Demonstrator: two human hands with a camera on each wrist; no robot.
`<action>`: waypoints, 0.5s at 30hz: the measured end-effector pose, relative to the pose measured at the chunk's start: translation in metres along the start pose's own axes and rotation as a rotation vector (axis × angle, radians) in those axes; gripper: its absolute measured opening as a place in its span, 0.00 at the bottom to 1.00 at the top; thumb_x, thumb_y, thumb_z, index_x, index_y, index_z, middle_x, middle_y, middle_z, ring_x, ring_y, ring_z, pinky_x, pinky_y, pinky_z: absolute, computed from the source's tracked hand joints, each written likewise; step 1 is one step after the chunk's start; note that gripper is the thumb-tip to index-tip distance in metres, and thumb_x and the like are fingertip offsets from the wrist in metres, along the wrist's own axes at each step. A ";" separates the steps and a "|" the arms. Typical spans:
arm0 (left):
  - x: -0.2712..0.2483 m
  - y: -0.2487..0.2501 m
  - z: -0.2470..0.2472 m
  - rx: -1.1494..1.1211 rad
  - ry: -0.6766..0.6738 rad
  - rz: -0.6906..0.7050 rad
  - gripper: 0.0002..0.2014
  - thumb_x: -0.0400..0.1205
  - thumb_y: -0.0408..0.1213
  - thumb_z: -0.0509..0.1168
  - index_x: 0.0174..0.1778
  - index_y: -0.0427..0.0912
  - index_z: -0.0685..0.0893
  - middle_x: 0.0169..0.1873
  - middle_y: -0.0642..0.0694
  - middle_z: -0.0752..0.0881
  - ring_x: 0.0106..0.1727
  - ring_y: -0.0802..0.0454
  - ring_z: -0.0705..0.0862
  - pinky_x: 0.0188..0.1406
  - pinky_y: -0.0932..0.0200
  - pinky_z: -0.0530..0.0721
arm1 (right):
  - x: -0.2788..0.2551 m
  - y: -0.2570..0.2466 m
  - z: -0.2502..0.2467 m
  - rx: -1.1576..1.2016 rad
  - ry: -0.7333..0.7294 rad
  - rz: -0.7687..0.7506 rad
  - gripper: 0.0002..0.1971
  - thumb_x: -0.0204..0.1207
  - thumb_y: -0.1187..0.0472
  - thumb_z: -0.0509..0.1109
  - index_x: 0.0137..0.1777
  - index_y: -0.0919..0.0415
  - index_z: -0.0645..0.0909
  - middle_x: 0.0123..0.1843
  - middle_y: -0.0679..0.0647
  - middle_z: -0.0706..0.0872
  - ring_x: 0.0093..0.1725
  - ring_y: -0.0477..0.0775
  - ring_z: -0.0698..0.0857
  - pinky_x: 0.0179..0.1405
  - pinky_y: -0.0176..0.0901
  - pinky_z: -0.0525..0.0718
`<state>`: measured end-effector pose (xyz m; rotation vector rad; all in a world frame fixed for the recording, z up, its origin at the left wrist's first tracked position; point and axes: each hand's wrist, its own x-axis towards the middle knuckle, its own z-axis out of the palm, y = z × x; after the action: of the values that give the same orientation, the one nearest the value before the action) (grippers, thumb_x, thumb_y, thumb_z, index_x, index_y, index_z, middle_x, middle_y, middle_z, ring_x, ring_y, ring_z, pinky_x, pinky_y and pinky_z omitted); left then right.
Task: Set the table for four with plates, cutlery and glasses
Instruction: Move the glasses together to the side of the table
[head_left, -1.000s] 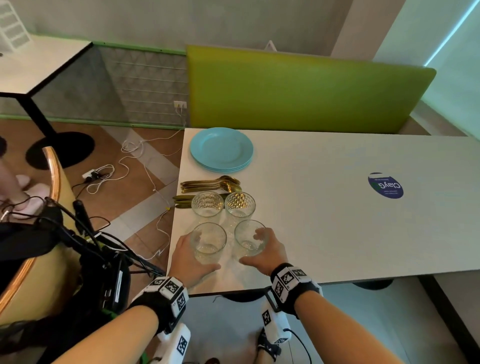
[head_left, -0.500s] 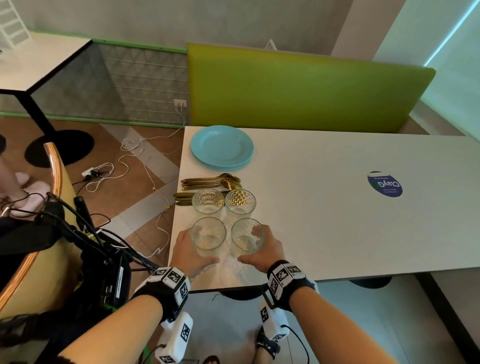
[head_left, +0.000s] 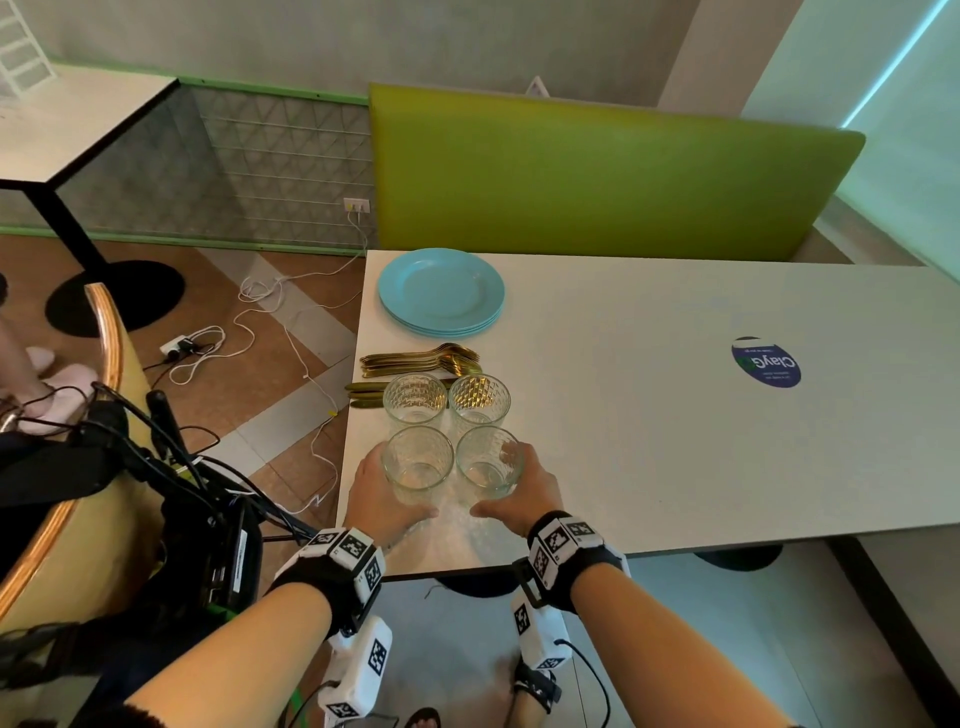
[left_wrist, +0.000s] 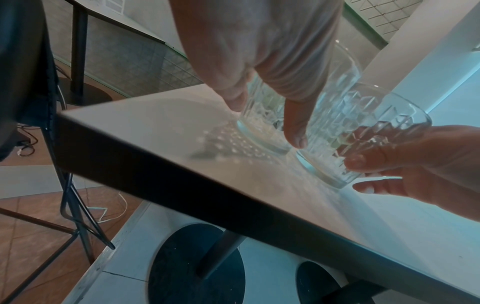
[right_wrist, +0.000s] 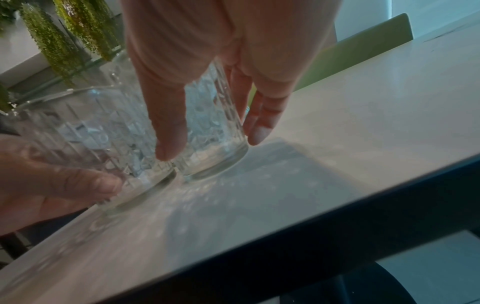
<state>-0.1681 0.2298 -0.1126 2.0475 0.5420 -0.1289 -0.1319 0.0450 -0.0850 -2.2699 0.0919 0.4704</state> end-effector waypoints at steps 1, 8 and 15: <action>0.000 0.000 0.000 -0.001 -0.008 -0.012 0.54 0.53 0.40 0.86 0.75 0.42 0.66 0.71 0.43 0.75 0.73 0.44 0.73 0.72 0.45 0.74 | 0.000 0.000 0.000 0.001 -0.001 0.007 0.45 0.58 0.60 0.85 0.74 0.54 0.65 0.69 0.54 0.79 0.68 0.56 0.78 0.62 0.39 0.76; -0.011 0.009 -0.009 0.022 -0.056 0.010 0.68 0.56 0.40 0.85 0.82 0.39 0.42 0.82 0.40 0.51 0.83 0.44 0.55 0.81 0.48 0.59 | -0.001 0.001 -0.006 -0.046 -0.051 0.058 0.47 0.61 0.65 0.82 0.78 0.52 0.60 0.68 0.59 0.78 0.66 0.58 0.79 0.57 0.42 0.80; -0.018 0.027 -0.030 0.005 0.086 0.270 0.72 0.46 0.73 0.73 0.82 0.45 0.47 0.78 0.43 0.55 0.80 0.42 0.58 0.79 0.39 0.64 | 0.006 -0.013 -0.032 -0.168 -0.081 0.088 0.45 0.70 0.75 0.70 0.82 0.55 0.50 0.76 0.57 0.74 0.68 0.56 0.79 0.55 0.40 0.83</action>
<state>-0.1767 0.2381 -0.0703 2.1174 0.3133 0.1185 -0.1142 0.0305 -0.0586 -2.4146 0.1155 0.6373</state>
